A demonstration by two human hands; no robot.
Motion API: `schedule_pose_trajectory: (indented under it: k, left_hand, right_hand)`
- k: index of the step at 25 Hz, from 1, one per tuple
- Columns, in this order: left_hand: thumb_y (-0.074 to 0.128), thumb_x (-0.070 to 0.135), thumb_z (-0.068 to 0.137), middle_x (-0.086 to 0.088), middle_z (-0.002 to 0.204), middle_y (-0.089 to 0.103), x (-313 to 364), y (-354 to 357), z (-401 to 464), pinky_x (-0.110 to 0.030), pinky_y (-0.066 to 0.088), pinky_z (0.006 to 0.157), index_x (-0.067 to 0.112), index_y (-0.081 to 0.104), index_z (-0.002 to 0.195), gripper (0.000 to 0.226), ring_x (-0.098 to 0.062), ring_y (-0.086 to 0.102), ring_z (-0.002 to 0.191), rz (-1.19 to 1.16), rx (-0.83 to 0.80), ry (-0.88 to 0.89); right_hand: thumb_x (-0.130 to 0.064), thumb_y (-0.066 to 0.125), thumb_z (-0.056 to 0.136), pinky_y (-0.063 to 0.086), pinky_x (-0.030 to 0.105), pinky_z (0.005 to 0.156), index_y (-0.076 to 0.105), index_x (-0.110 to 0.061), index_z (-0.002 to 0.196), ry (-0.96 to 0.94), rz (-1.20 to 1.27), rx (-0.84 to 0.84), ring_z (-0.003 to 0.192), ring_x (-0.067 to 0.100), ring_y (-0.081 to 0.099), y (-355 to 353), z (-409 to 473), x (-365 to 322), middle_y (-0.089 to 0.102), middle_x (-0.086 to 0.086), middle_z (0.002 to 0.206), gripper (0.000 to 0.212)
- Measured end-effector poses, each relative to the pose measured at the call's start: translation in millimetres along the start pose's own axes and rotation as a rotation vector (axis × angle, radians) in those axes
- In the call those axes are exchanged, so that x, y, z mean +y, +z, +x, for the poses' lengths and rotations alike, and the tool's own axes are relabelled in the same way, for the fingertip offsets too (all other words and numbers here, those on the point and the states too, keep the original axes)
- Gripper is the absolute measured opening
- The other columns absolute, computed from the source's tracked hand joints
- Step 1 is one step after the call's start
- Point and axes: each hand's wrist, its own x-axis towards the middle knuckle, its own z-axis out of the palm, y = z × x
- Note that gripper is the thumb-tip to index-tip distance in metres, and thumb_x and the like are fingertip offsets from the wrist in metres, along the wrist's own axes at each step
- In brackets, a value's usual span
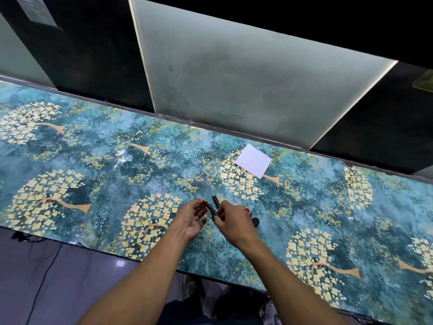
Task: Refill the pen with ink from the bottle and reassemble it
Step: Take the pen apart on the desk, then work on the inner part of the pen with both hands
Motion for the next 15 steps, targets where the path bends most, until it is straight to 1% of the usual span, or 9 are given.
schedule_pose_trajectory:
  k: [2, 5, 9, 11, 13, 15]
  left_hand:
    - [0.067, 0.016, 0.088, -0.002, 0.08, 0.065, 1, -2, 3, -0.031, 0.043, 0.065, 0.013, 0.063, 0.086, 0.005, -0.015, 0.061, 0.074, -0.023, 0.05, 0.055]
    - [0.066, 0.013, 0.09, -0.003, 0.082, 0.068, 4, -9, 4, -0.03, 0.043, 0.061, 0.012, 0.063, 0.091, 0.003, -0.015, 0.064, 0.072, -0.054, 0.137, 0.18]
    - [0.066, 0.01, 0.091, -0.003, 0.084, 0.069, 5, -16, 2, -0.027, 0.043, 0.057, 0.014, 0.064, 0.087, 0.006, -0.015, 0.065, 0.073, -0.052, 0.227, 0.298]
    - [0.066, 0.009, 0.091, -0.003, 0.083, 0.069, 5, -18, 0, -0.026, 0.044, 0.058, 0.014, 0.065, 0.086, 0.007, -0.015, 0.064, 0.074, -0.044, 0.242, 0.315]
    - [0.067, 0.008, 0.091, -0.004, 0.084, 0.069, 2, -20, 0, -0.027, 0.045, 0.061, 0.013, 0.065, 0.086, 0.007, -0.015, 0.064, 0.074, -0.038, 0.226, 0.303]
    - [0.068, 0.008, 0.09, -0.006, 0.085, 0.071, -1, -22, 0, -0.028, 0.048, 0.064, 0.011, 0.067, 0.088, 0.003, -0.016, 0.065, 0.074, -0.027, 0.195, 0.289]
  right_hand:
    - [-0.031, 0.062, 0.091, 0.058, 0.044, 0.067, 0.058, -0.02, 0.094, 0.029, -0.021, -0.013, 0.076, 0.028, 0.065, 4, -1, 0, 0.069, 0.006, 0.083, 0.012]
    - [-0.029, 0.06, 0.091, 0.055, 0.04, 0.062, 0.059, -0.019, 0.094, 0.044, -0.1, -0.059, 0.076, 0.03, 0.064, 8, -5, 2, 0.068, 0.007, 0.084, 0.011]
    - [-0.025, 0.06, 0.09, 0.048, 0.036, 0.058, 0.06, -0.018, 0.093, 0.054, -0.183, -0.084, 0.078, 0.03, 0.064, 19, -10, 6, 0.064, 0.005, 0.093, 0.008]
    - [-0.021, 0.06, 0.089, 0.052, 0.038, 0.061, 0.061, -0.015, 0.092, 0.075, -0.192, -0.113, 0.08, 0.033, 0.064, 26, -8, 4, 0.063, 0.007, 0.094, 0.007]
    - [-0.02, 0.06, 0.089, 0.058, 0.042, 0.067, 0.061, -0.013, 0.094, 0.088, -0.202, -0.126, 0.083, 0.035, 0.066, 30, -6, 2, 0.065, 0.01, 0.095, 0.008]
    - [-0.022, 0.062, 0.091, 0.057, 0.042, 0.069, 0.062, -0.014, 0.1, 0.094, -0.189, -0.094, 0.088, 0.035, 0.066, 33, -4, 2, 0.065, 0.009, 0.101, 0.012]
